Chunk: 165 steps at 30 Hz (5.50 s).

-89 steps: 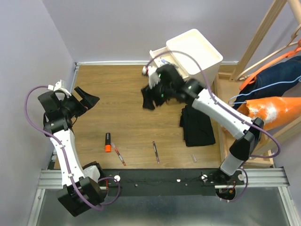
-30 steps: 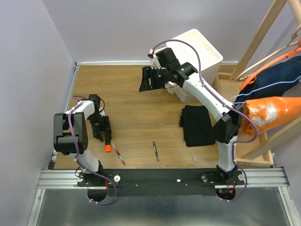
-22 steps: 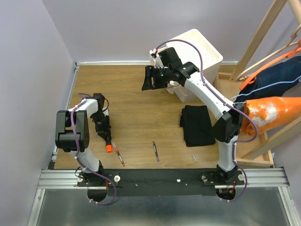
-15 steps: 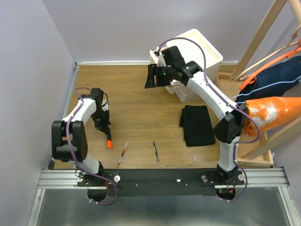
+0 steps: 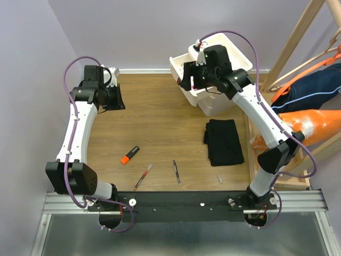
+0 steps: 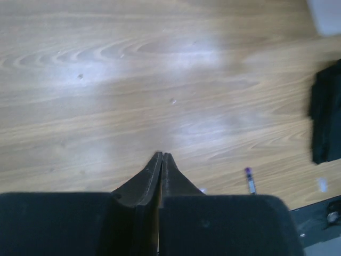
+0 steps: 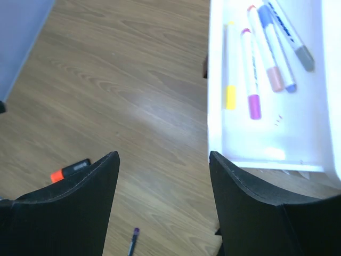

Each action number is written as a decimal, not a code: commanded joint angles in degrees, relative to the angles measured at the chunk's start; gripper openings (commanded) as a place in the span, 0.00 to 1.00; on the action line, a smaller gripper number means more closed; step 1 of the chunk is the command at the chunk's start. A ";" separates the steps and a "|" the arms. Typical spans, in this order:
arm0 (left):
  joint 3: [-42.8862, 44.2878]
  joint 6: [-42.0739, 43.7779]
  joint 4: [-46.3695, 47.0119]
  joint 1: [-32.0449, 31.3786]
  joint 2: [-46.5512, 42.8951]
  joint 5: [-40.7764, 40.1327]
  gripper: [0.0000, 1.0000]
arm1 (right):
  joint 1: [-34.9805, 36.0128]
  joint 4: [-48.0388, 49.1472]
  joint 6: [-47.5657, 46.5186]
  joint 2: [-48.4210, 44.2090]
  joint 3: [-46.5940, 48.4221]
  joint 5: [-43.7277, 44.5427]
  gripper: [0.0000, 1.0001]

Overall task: Sort the stationery into containers
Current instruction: Pick up the pen from the center of the board, then place the pen in the drawer, then pick up the pen from the corner of the board.

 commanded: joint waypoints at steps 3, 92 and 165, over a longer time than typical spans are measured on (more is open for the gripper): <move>-2.10 16.73 -3.71 -4.32 1.98 0.55 0.56 | -0.65 0.77 -5.08 -2.99 -5.35 -4.38 0.79; 42.80 3.97 45.41 -21.83 38.55 16.89 0.64 | -8.47 5.78 -14.75 -9.59 -10.02 22.15 0.83; -20.65 17.08 -3.29 -39.85 27.55 -5.26 0.37 | -8.47 4.54 -17.12 -7.91 -12.91 10.46 0.82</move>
